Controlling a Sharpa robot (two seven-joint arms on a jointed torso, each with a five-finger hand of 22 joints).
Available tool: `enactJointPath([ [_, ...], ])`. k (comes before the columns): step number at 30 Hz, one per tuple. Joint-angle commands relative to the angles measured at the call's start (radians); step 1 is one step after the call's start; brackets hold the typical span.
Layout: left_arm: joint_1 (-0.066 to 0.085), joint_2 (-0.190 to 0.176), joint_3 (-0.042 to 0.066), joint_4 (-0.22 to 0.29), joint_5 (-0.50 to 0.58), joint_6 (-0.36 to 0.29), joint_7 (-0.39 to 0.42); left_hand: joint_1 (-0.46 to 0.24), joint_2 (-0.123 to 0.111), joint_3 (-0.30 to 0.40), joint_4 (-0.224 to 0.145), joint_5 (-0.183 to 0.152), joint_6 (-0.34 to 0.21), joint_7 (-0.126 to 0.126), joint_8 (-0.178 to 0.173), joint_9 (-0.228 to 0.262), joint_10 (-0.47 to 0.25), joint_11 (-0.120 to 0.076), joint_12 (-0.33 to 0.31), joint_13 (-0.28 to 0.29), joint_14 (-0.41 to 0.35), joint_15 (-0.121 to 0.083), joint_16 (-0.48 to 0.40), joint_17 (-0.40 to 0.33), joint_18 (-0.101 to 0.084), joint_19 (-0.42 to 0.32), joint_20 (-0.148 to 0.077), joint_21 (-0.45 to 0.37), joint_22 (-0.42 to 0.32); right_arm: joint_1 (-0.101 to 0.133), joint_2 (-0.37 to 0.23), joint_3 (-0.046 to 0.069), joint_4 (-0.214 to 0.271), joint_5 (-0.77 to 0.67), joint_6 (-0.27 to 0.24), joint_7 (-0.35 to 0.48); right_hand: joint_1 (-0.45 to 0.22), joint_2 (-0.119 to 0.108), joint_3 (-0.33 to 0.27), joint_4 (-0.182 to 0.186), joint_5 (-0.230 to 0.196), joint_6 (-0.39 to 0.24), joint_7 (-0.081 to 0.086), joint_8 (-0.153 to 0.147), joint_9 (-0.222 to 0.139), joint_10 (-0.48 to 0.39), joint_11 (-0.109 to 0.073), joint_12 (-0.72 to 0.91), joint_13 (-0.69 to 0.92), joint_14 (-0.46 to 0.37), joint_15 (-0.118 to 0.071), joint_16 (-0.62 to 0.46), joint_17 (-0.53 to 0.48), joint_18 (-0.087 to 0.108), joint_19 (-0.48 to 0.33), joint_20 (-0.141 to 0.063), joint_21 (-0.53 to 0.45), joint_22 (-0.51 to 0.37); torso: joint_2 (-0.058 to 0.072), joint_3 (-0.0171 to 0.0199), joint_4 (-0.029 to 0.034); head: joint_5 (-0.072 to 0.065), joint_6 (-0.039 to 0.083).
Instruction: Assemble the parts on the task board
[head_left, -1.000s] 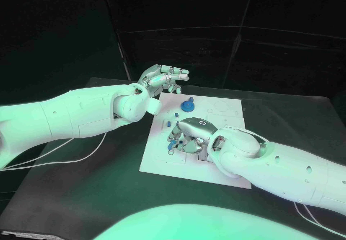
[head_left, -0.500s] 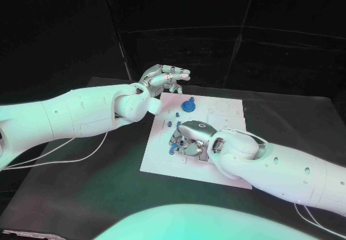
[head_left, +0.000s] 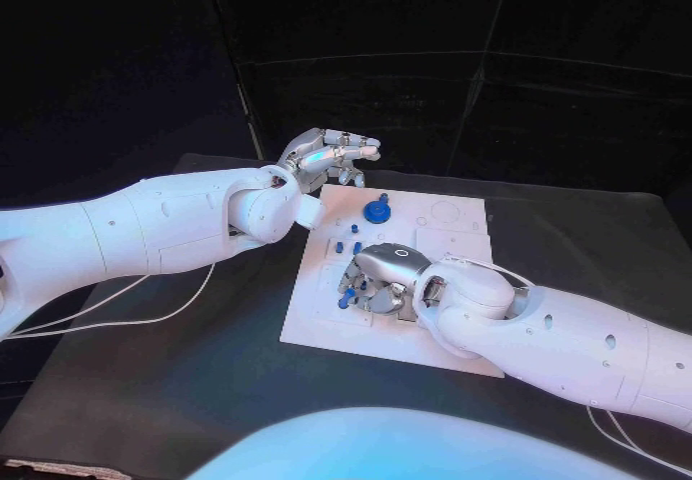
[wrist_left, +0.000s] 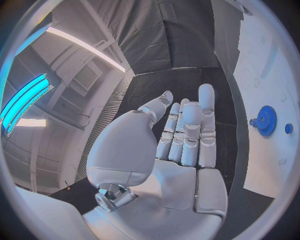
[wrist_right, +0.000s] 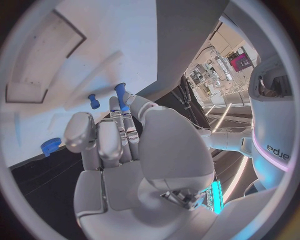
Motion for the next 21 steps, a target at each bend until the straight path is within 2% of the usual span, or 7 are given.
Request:
enactJointPath([
  [1,0.002,-0.001,0.001,0.002,0.003,0.012,0.004,-0.001,0.006,-0.003,0.001,0.005,-0.006,0.001,0.007,0.000,-0.004,0.000,0.001,0.000,-0.004,0.005,-0.003,-0.001,0.014,-0.002,0.007,-0.003,-0.001,0.000,0.004,-0.002,-0.003,-0.029,0.021,-0.020,0.002,-0.010,0.006,0.000,0.005,0.006,0.002,0.006,0.001,0.006,-0.001,-0.006,0.000,0.010,-0.007,-0.001,-0.002,-0.006,0.000,0.000,-0.001,-0.002,0.000,0.0003,-0.0003,0.002,-0.001],
  [3,0.002,-0.002,0.001,0.002,0.003,0.012,0.004,-0.001,0.006,-0.003,0.001,0.005,-0.006,0.001,0.007,0.000,-0.004,0.000,0.001,0.000,-0.004,0.005,-0.003,-0.001,0.014,-0.002,0.007,-0.003,-0.001,-0.001,0.007,-0.003,-0.002,-0.037,0.016,-0.027,0.001,-0.011,0.006,0.000,0.005,0.005,0.003,0.006,0.000,0.005,0.000,-0.007,0.000,0.010,-0.007,-0.003,-0.004,-0.006,-0.001,0.000,-0.003,-0.005,0.000,0.0004,-0.0004,0.003,-0.001],
  [7,0.002,-0.002,0.001,0.001,0.003,0.012,0.003,-0.001,0.006,-0.003,0.001,0.005,-0.006,0.001,0.007,0.000,-0.004,0.000,0.001,0.000,-0.004,0.005,-0.003,-0.001,0.014,-0.002,0.007,-0.003,-0.001,-0.001,0.010,-0.018,0.003,-0.053,0.009,-0.046,-0.001,-0.015,0.012,-0.004,0.007,-0.005,0.007,-0.001,-0.002,-0.002,0.003,-0.014,-0.001,0.008,-0.004,-0.004,-0.007,-0.005,-0.006,0.001,-0.006,-0.011,0.000,0.0005,-0.0016,0.004,-0.002],
  [10,0.002,-0.002,0.001,0.000,0.003,0.012,0.003,-0.001,0.006,-0.003,0.001,0.005,-0.006,0.001,0.007,0.000,-0.004,0.000,0.001,0.000,-0.004,0.005,-0.003,-0.001,0.014,-0.002,0.007,-0.003,-0.001,-0.001,0.014,-0.024,0.004,-0.060,0.001,-0.055,-0.012,-0.020,0.015,-0.002,0.006,-0.019,0.014,-0.011,-0.005,-0.015,0.009,-0.024,-0.003,0.006,0.000,-0.007,-0.011,-0.003,-0.015,0.004,-0.013,-0.024,-0.001,0.0005,-0.0011,0.003,-0.001],
  [13,0.002,-0.002,0.001,0.000,0.003,0.013,0.002,-0.001,0.006,-0.003,0.001,0.005,-0.006,0.001,0.007,0.000,-0.004,0.000,0.001,0.000,-0.004,0.005,-0.003,-0.001,0.014,-0.002,0.007,-0.003,-0.001,-0.001,0.016,-0.027,0.006,-0.063,-0.019,-0.056,-0.041,-0.041,0.014,0.009,0.006,-0.072,0.036,-0.031,-0.010,-0.079,0.032,-0.061,-0.007,-0.003,0.018,-0.023,-0.039,0.003,-0.038,0.016,-0.034,-0.062,0.000,0.0001,-0.0003,0.002,0.000],
  [16,0.002,-0.002,0.001,0.000,0.003,0.012,0.000,-0.001,0.007,-0.004,0.002,0.005,-0.006,0.001,0.008,0.000,-0.005,0.000,0.003,0.001,-0.005,0.005,-0.003,-0.003,0.014,-0.002,0.007,-0.004,-0.002,-0.001,0.017,-0.029,0.009,-0.064,-0.032,-0.053,-0.064,-0.064,-0.004,0.017,0.015,-0.120,0.055,-0.029,-0.008,-0.140,0.054,-0.074,-0.006,-0.012,0.036,-0.041,-0.069,0.010,-0.060,0.034,-0.056,-0.099,0.000,0.0005,0.0004,0.003,-0.001],
  [21,0.002,-0.003,0.001,-0.003,0.003,0.010,-0.003,-0.001,0.008,-0.005,0.003,0.005,-0.006,0.001,0.008,0.000,-0.005,0.000,0.004,0.001,-0.005,0.005,-0.003,-0.002,0.014,-0.002,0.007,-0.005,-0.003,-0.001,0.014,-0.030,0.015,-0.058,-0.066,-0.043,-0.066,-0.065,-0.015,0.017,0.034,-0.121,0.057,-0.024,-0.006,-0.165,0.058,-0.069,-0.005,-0.015,0.040,-0.045,-0.075,0.014,-0.068,0.042,-0.065,-0.112,0.000,0.0002,0.0006,0.003,-0.001],
])
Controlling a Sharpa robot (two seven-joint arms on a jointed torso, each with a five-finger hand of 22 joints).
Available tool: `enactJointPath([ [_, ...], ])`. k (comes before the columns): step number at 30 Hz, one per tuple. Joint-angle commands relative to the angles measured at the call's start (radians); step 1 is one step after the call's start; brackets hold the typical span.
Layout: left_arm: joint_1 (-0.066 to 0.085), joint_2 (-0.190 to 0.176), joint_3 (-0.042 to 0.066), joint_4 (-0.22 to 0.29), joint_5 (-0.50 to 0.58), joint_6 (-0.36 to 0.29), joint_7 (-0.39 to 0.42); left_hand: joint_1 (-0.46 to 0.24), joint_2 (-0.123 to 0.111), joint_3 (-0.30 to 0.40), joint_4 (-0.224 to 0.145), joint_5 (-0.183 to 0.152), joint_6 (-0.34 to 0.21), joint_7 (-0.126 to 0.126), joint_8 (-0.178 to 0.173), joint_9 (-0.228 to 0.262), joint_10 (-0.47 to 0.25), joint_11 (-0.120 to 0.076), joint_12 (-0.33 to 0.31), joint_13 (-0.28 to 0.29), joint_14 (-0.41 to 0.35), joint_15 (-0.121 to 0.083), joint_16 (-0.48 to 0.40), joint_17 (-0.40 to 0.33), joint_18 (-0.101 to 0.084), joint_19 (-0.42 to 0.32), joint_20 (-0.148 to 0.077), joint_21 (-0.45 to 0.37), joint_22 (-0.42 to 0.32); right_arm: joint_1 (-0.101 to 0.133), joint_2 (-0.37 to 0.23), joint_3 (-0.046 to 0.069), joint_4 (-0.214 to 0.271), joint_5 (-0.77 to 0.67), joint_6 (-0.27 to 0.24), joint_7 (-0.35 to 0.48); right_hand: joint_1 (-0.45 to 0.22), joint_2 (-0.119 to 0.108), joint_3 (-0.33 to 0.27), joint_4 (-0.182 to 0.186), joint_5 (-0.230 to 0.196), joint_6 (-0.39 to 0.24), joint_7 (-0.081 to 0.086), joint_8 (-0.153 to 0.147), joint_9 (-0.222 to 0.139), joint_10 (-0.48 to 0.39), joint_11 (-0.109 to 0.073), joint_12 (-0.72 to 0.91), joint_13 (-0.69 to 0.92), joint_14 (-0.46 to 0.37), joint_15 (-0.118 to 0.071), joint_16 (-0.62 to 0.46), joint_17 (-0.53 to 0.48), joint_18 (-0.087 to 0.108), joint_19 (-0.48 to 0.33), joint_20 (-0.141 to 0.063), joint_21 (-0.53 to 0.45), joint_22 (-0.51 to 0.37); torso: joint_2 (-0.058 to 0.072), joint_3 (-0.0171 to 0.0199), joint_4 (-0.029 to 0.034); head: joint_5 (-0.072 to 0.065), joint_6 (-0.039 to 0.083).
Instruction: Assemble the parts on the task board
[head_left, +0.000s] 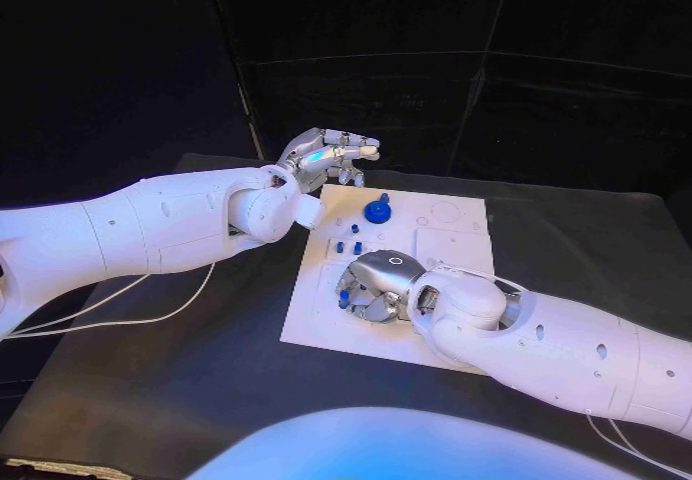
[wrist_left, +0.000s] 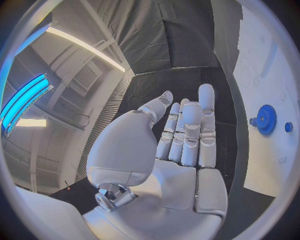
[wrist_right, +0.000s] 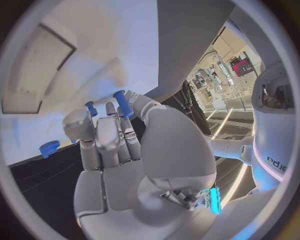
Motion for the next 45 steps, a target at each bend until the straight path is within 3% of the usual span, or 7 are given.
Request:
enactJointPath([
  [1,0.002,-0.002,0.001,-0.002,0.003,0.009,-0.002,-0.001,0.008,-0.005,0.003,0.005,-0.006,0.001,0.004,0.000,-0.005,0.000,0.004,0.001,-0.005,0.005,-0.003,0.000,0.014,-0.002,0.007,-0.005,-0.001,0.002,-0.003,0.000,0.008,-0.006,-0.059,0.004,-0.005,-0.004,-0.011,0.000,0.009,-0.007,0.002,0.004,0.001,-0.012,0.000,0.004,0.002,-0.002,0.006,-0.006,-0.004,0.014,-0.007,0.003,-0.008,-0.005,0.000,0.0001,0.0001,0.001,0.001],
  [17,0.002,-0.002,0.001,-0.006,0.003,0.003,-0.006,-0.001,0.007,-0.007,0.003,0.005,-0.010,0.003,0.003,-0.001,-0.009,0.001,0.004,0.000,-0.005,0.005,-0.003,-0.002,0.014,-0.001,0.007,-0.006,-0.003,0.007,-0.116,0.002,0.134,0.034,-0.242,0.030,0.001,-0.009,-0.054,-0.009,0.067,-0.031,-0.010,0.009,0.004,-0.034,-0.008,0.051,0.008,-0.006,0.001,-0.019,-0.026,0.019,-0.017,0.000,-0.024,-0.030,-0.003,-0.0002,-0.0009,-0.012,0.009],
  [20,0.002,-0.004,0.001,-0.005,0.003,0.004,-0.006,-0.001,0.007,-0.007,0.003,0.005,-0.010,0.003,0.003,-0.001,-0.009,0.001,0.004,0.000,-0.005,0.005,-0.003,-0.002,0.014,-0.001,0.007,-0.006,-0.003,0.029,-0.177,0.006,0.175,0.094,-0.258,0.025,-0.002,-0.003,-0.054,-0.003,0.069,-0.020,-0.016,0.014,0.005,0.015,-0.018,0.084,0.014,-0.002,-0.006,-0.012,-0.015,0.018,-0.011,-0.004,-0.020,-0.023,-0.002,0.0000,-0.0005,-0.028,0.018],
  [30,0.001,-0.018,0.000,-0.001,0.003,0.006,-0.004,0.000,0.007,-0.008,0.003,0.005,-0.011,0.003,0.003,-0.001,-0.010,0.001,0.005,0.000,-0.005,0.005,-0.003,-0.003,0.014,-0.001,0.007,-0.007,-0.003,0.106,-0.430,0.008,0.277,0.405,-0.265,-0.067,-0.094,-0.031,-0.171,0.076,0.078,0.052,-0.078,0.065,0.015,0.277,-0.096,0.342,0.163,0.039,-0.069,0.089,0.154,-0.009,0.073,-0.063,0.060,0.115,-0.007,-0.0026,-0.0105,-0.139,0.041],
  [37,0.001,-0.026,0.000,0.005,0.003,0.005,-0.003,0.000,0.007,-0.008,0.003,0.005,-0.011,0.003,0.003,-0.001,-0.010,0.001,0.005,0.000,-0.005,0.005,-0.003,-0.003,0.014,-0.001,0.007,-0.007,-0.003,0.111,-0.530,0.007,0.300,0.484,-0.252,-0.119,-0.115,-0.015,-0.309,0.150,0.211,0.051,-0.091,0.106,0.021,0.204,-0.107,0.607,0.435,0.046,-0.078,0.122,0.203,-0.026,0.118,-0.075,0.111,0.209,-0.009,-0.0025,-0.0210,-0.186,0.039],
  [40,0.001,-0.027,-0.001,0.003,0.003,0.006,-0.002,0.002,0.007,-0.008,0.002,0.005,-0.011,0.003,0.003,-0.001,-0.011,0.001,0.006,0.000,-0.005,0.005,-0.003,-0.002,0.014,0.000,0.007,-0.007,-0.003,0.106,-0.555,0.007,0.302,0.486,-0.242,-0.133,-0.096,0.001,-0.360,0.171,0.219,0.044,-0.091,0.125,0.026,0.204,-0.106,0.773,0.632,0.051,-0.079,0.141,0.233,-0.033,0.136,-0.074,0.133,0.248,-0.011,-0.0011,-0.0254,-0.202,0.039],
  [45,0.001,-0.028,-0.001,0.004,0.003,0.007,-0.001,0.002,0.007,-0.008,0.002,0.005,-0.011,0.003,0.003,-0.001,-0.011,0.001,0.006,0.000,-0.005,0.005,-0.003,-0.002,0.014,0.000,0.007,-0.007,-0.003,0.077,-0.568,0.006,0.302,0.417,-0.222,-0.187,-0.108,0.018,-0.417,0.212,0.223,0.040,-0.094,0.147,0.037,0.228,-0.107,0.915,0.802,0.054,-0.077,0.157,0.261,-0.037,0.146,-0.074,0.146,0.273,-0.009,-0.0037,-0.0201,-0.221,0.037],
])
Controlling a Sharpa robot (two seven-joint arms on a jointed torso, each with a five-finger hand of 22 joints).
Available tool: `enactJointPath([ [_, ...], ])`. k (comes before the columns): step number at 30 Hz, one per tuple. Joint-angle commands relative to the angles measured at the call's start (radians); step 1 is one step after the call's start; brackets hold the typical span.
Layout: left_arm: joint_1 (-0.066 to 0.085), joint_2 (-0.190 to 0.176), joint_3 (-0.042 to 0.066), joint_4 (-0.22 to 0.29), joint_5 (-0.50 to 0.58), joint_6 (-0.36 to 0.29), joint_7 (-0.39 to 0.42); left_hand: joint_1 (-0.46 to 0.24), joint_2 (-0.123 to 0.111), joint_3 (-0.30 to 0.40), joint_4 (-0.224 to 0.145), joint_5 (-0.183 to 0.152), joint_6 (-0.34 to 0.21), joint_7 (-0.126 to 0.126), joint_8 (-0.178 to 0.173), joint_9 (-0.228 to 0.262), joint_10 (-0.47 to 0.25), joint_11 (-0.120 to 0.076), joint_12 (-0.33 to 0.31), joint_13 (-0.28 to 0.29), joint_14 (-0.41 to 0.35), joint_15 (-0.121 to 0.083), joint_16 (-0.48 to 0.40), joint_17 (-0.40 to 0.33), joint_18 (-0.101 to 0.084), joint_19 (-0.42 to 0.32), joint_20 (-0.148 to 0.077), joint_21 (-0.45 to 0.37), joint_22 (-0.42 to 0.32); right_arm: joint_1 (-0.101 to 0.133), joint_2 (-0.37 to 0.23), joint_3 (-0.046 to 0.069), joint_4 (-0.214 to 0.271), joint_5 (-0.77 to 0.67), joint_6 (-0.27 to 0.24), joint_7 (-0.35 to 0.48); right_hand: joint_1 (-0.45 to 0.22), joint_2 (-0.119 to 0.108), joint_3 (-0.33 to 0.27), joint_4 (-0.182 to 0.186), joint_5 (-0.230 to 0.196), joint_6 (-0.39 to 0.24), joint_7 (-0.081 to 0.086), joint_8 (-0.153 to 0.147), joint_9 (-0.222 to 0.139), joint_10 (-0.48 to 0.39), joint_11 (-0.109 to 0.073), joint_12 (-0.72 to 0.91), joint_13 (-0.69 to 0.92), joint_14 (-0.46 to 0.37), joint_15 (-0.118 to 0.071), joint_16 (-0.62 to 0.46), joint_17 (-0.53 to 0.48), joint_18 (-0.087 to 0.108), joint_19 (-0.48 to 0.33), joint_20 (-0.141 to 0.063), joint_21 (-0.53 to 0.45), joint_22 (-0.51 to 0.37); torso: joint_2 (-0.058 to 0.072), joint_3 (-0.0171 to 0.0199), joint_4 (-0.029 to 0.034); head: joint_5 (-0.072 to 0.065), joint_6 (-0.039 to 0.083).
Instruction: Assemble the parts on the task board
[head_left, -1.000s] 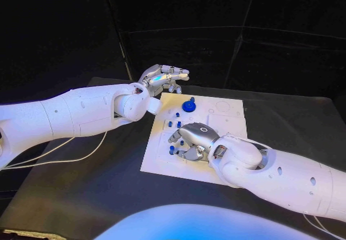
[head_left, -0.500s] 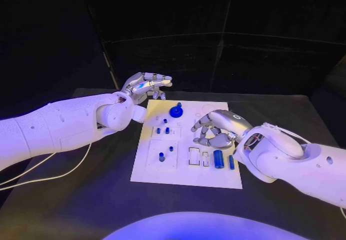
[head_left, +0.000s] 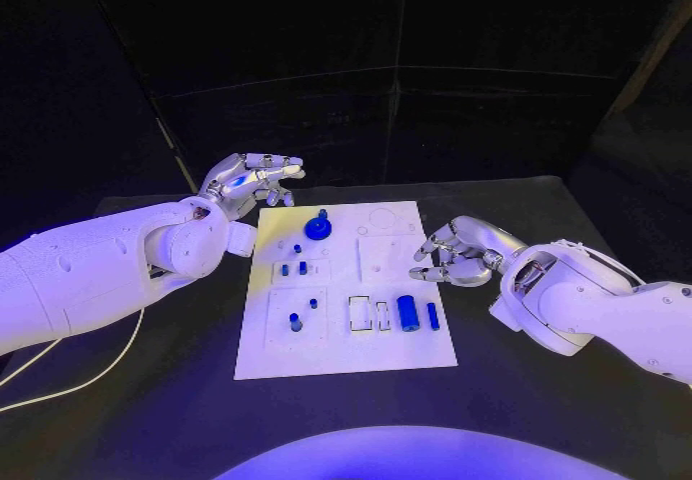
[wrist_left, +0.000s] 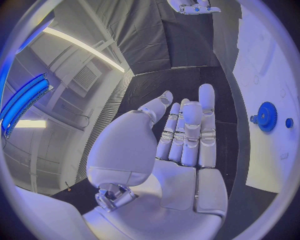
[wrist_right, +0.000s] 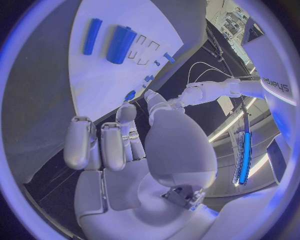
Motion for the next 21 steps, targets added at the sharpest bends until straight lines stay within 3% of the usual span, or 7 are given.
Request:
enactJointPath([
  [1,0.001,-0.002,0.000,0.003,0.003,0.008,0.007,0.004,0.007,-0.005,-0.002,0.005,-0.007,-0.001,0.004,-0.001,-0.007,-0.003,0.007,0.000,-0.002,0.001,-0.003,-0.001,0.015,0.000,0.007,-0.004,-0.002,-0.021,0.001,-0.001,0.004,-0.039,0.024,-0.088,-0.023,0.010,-0.040,0.035,0.012,-0.004,-0.003,0.014,0.008,0.009,0.000,0.057,0.070,0.043,0.000,0.007,0.007,-0.005,0.004,0.000,0.005,0.004,0.001,-0.0007,0.0003,-0.013,-0.002],
  [6,0.001,-0.002,0.000,0.004,0.003,0.010,0.007,0.005,0.006,-0.005,-0.003,0.005,-0.007,-0.001,0.004,0.000,-0.007,-0.003,0.007,0.001,-0.002,0.001,-0.003,-0.001,0.015,0.000,0.007,-0.004,-0.002,-0.063,0.017,-0.001,-0.003,-0.081,0.045,-0.138,-0.026,0.012,-0.093,0.075,-0.014,-0.012,-0.004,0.036,0.026,0.012,0.001,0.107,0.136,0.042,0.001,0.010,0.013,-0.005,0.002,-0.001,0.005,0.005,0.001,-0.0017,0.0029,-0.018,-0.007],
  [10,0.001,-0.003,0.000,0.004,0.003,0.013,0.007,0.005,0.006,-0.005,-0.003,0.005,-0.007,-0.001,0.004,0.000,-0.007,-0.003,0.007,0.001,-0.002,0.001,-0.003,-0.001,0.015,0.000,0.007,-0.004,-0.002,-0.081,0.036,-0.001,-0.013,-0.088,0.055,-0.152,-0.022,0.016,-0.114,0.089,-0.029,-0.024,-0.002,0.042,0.033,0.011,0.002,0.122,0.159,0.042,0.003,0.011,0.016,-0.004,0.001,0.000,0.005,0.004,0.001,-0.0001,0.0012,-0.020,-0.009],
  [14,0.001,-0.004,0.000,0.004,0.003,0.015,0.008,0.005,0.006,-0.005,-0.003,0.005,-0.007,-0.001,0.004,0.000,-0.007,-0.003,0.007,0.001,-0.002,0.001,-0.003,-0.001,0.015,0.000,0.007,-0.004,-0.002,-0.087,0.049,-0.002,-0.018,-0.098,0.063,-0.172,-0.022,0.019,-0.134,0.095,-0.037,-0.031,-0.001,0.050,0.040,0.012,0.003,0.135,0.177,0.042,0.004,0.012,0.018,-0.004,0.001,0.001,0.005,0.004,0.001,-0.0015,0.0044,-0.022,-0.011],
  [21,0.001,-0.005,0.000,0.004,0.003,0.017,0.008,0.004,0.006,-0.006,-0.002,0.005,-0.007,-0.001,0.004,0.000,-0.007,-0.003,0.008,0.001,-0.002,0.001,-0.003,-0.002,0.015,0.001,0.007,-0.004,-0.002,-0.092,0.062,-0.002,-0.023,-0.112,0.068,-0.209,-0.033,0.022,-0.159,0.097,-0.043,-0.034,-0.002,0.062,0.049,0.017,0.003,0.152,0.201,0.042,0.004,0.012,0.018,-0.005,0.002,0.002,0.006,0.007,0.001,-0.0008,0.0026,-0.019,-0.013],
])
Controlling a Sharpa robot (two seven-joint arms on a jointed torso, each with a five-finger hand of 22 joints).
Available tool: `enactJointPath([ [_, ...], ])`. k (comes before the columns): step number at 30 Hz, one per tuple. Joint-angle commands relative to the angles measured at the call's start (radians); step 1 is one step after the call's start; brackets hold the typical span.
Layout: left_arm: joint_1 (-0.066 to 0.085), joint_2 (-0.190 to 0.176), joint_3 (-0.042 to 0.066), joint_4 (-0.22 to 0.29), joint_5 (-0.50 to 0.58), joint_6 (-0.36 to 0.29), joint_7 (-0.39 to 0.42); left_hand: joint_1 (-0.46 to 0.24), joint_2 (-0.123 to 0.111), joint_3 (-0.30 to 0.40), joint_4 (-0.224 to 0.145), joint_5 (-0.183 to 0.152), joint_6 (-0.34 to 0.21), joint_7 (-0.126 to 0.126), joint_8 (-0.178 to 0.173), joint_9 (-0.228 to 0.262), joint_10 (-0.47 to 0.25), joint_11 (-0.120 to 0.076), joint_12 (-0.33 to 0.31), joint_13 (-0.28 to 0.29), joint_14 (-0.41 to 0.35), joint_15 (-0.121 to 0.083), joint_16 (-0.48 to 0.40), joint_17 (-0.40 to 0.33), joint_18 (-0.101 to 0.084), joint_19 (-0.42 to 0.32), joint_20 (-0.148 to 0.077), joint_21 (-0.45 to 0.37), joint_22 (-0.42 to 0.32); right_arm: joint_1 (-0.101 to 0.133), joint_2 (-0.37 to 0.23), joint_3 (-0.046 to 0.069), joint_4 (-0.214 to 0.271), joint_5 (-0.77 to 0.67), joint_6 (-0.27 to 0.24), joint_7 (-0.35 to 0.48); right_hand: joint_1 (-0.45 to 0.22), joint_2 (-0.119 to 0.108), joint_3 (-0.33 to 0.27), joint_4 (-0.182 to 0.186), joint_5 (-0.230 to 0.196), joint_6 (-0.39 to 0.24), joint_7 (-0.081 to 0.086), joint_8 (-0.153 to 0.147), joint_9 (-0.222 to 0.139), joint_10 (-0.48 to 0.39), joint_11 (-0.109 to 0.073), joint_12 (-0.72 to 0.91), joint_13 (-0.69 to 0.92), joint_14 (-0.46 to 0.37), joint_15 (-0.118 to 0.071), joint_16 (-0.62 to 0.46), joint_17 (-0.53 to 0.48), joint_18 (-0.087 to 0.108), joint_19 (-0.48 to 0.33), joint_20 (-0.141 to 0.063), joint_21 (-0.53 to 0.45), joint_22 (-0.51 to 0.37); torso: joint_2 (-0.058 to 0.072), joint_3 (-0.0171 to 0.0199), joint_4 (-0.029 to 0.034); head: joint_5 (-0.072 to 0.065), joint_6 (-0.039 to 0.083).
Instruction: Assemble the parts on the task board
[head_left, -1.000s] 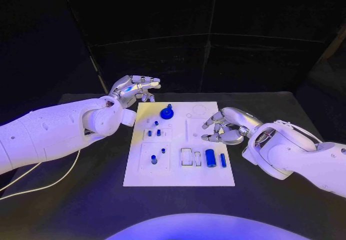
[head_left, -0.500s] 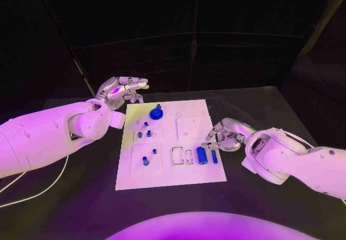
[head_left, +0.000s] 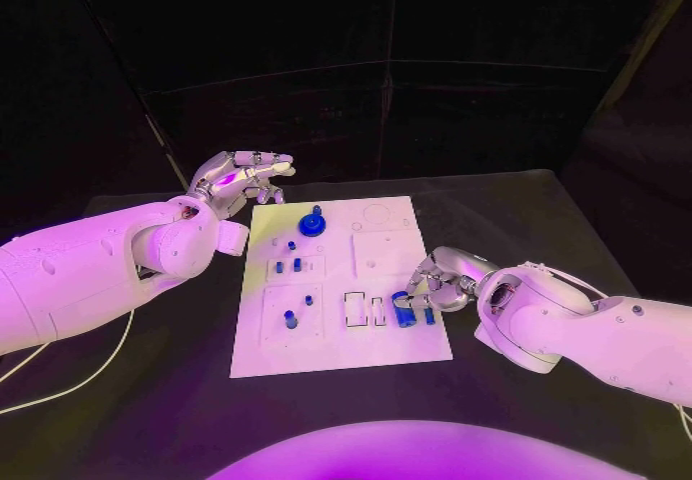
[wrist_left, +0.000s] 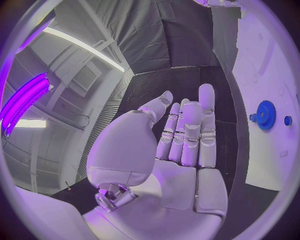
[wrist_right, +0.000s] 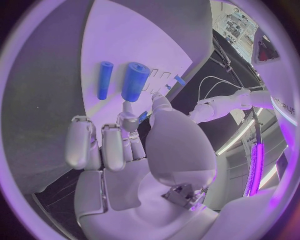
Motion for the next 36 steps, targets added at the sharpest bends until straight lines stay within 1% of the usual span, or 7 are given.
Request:
enactJointPath([
  [1,0.001,-0.001,0.001,0.002,0.003,0.014,0.007,0.004,0.006,-0.006,-0.002,0.005,-0.007,-0.001,0.004,0.000,-0.007,-0.003,0.004,0.001,-0.002,0.001,-0.003,-0.001,0.015,0.001,0.007,-0.004,-0.001,0.000,0.004,0.000,-0.001,-0.032,0.018,-0.054,-0.006,0.007,-0.009,-0.001,-0.004,-0.006,-0.003,0.007,0.004,0.008,0.004,0.009,0.009,0.042,0.004,0.004,0.001,-0.006,0.002,0.002,0.006,0.003,0.001,0.0002,-0.0007,0.002,-0.002],
  [6,0.001,-0.002,0.000,0.002,0.003,0.016,0.007,0.004,0.006,-0.006,-0.002,0.005,-0.007,-0.001,0.004,0.000,-0.007,-0.003,0.004,0.001,-0.002,0.001,-0.003,-0.001,0.015,0.001,0.007,-0.004,-0.001,-0.001,0.006,0.000,-0.002,-0.072,0.017,-0.090,-0.010,0.010,-0.016,0.000,-0.005,-0.005,-0.004,0.013,0.008,0.011,0.003,0.017,0.019,0.042,0.003,0.004,0.001,-0.007,0.005,0.002,0.008,0.008,0.000,0.0000,-0.0017,0.002,-0.004],
  [10,0.001,-0.003,0.000,0.002,0.003,0.017,0.005,0.004,0.006,-0.006,-0.002,0.005,-0.007,-0.001,0.004,0.000,-0.007,-0.003,0.004,0.001,-0.002,0.001,-0.003,-0.001,0.015,0.001,0.007,-0.004,-0.001,-0.001,0.011,0.000,-0.004,-0.095,0.029,-0.107,-0.011,0.012,-0.020,0.000,-0.006,-0.004,-0.005,0.016,0.010,0.014,0.002,0.023,0.027,0.042,0.003,0.005,0.003,-0.007,0.006,0.001,0.010,0.011,0.000,0.0001,-0.0001,0.000,-0.004],
  [15,0.001,-0.004,0.000,0.003,0.003,0.019,0.004,0.004,0.006,-0.006,-0.002,0.005,-0.007,-0.001,0.004,0.000,-0.007,-0.003,0.004,0.001,-0.002,0.001,-0.003,-0.001,0.015,0.001,0.007,-0.004,-0.001,-0.006,0.019,0.000,-0.004,-0.105,0.054,-0.115,-0.011,0.013,-0.023,-0.001,-0.007,-0.004,-0.006,0.019,0.012,0.016,0.002,0.027,0.031,0.042,0.003,0.005,0.004,-0.008,0.007,0.001,0.010,0.012,0.001,-0.0003,-0.0002,0.000,-0.002],
  [27,0.001,-0.007,0.000,0.004,0.003,0.021,0.002,0.004,0.006,-0.006,-0.002,0.005,-0.007,-0.001,0.004,0.000,-0.007,-0.003,0.004,0.001,-0.002,0.001,-0.003,-0.001,0.015,0.001,0.007,-0.004,-0.001,-0.018,0.038,0.000,-0.014,-0.113,0.138,-0.120,-0.008,0.016,-0.031,-0.002,-0.015,-0.006,-0.006,0.025,0.016,0.021,0.001,0.040,0.049,0.042,0.002,0.006,0.006,-0.008,0.006,0.001,0.010,0.013,0.000,-0.0006,-0.0006,0.002,-0.007],
  [31,0.001,-0.008,0.000,0.004,0.003,0.021,0.003,0.005,0.006,-0.007,-0.002,0.005,-0.007,-0.001,0.005,0.000,-0.008,-0.003,0.005,0.001,-0.003,0.001,-0.003,-0.002,0.015,0.001,0.007,-0.005,-0.002,-0.021,0.043,0.000,-0.016,-0.116,0.152,-0.119,-0.005,0.019,-0.033,-0.003,-0.015,-0.005,-0.007,0.029,0.019,0.024,0.001,0.046,0.056,0.042,0.002,0.006,0.006,-0.007,0.006,0.001,0.009,0.012,0.000,-0.0001,-0.0006,0.002,-0.008],
  [36,0.001,-0.009,0.000,0.005,0.003,0.023,0.002,0.008,0.007,-0.007,-0.003,0.006,-0.007,-0.002,0.006,0.000,-0.008,-0.003,0.007,0.001,-0.003,0.001,-0.003,-0.002,0.015,0.001,0.007,-0.006,-0.003,-0.023,0.051,0.000,-0.019,-0.143,0.156,-0.119,0.019,0.026,-0.039,-0.007,-0.014,0.002,-0.011,0.044,0.029,0.032,-0.003,0.063,0.078,0.042,-0.001,0.007,0.010,-0.008,0.007,-0.001,0.010,0.015,0.000,0.0003,-0.0008,0.002,-0.008],
])
